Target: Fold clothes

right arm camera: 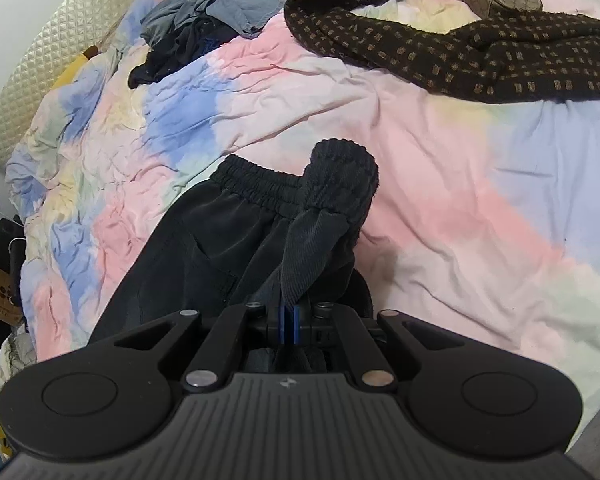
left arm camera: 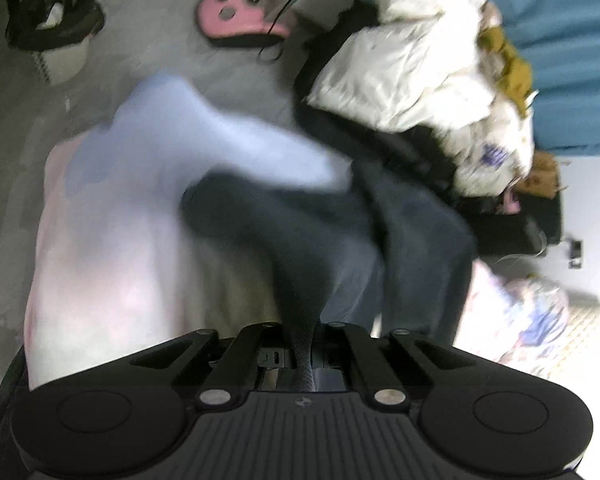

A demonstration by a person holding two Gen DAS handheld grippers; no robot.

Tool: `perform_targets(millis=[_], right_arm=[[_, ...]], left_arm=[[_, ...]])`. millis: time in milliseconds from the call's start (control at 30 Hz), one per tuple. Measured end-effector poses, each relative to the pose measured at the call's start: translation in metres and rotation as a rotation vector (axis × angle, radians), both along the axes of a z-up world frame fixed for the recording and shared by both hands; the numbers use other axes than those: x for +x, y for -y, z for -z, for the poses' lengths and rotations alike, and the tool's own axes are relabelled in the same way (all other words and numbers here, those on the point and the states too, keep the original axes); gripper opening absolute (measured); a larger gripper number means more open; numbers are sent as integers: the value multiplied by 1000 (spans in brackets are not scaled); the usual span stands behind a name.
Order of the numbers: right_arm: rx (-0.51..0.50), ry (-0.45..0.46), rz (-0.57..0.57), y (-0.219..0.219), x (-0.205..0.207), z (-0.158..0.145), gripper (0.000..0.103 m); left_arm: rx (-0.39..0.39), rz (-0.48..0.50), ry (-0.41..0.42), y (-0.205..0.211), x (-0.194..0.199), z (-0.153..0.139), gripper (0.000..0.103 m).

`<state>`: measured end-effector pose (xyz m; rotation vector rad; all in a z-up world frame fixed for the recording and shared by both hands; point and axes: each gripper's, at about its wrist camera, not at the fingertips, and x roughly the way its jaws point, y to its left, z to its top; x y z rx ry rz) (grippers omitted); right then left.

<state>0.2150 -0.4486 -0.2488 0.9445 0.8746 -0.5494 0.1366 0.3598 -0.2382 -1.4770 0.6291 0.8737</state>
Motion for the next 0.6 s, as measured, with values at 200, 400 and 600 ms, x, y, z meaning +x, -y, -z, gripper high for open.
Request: perform_targets(millis=[200, 400, 600], right_arm=[[27, 4, 39, 0, -15, 12, 4], [81, 8, 98, 5, -33, 26, 4], [69, 35, 143, -2, -22, 15, 4]], left_arm=[[36, -2, 17, -14, 4, -25, 1], [53, 19, 5, -12, 21, -36, 1], [33, 86, 19, -28, 66, -35, 1]])
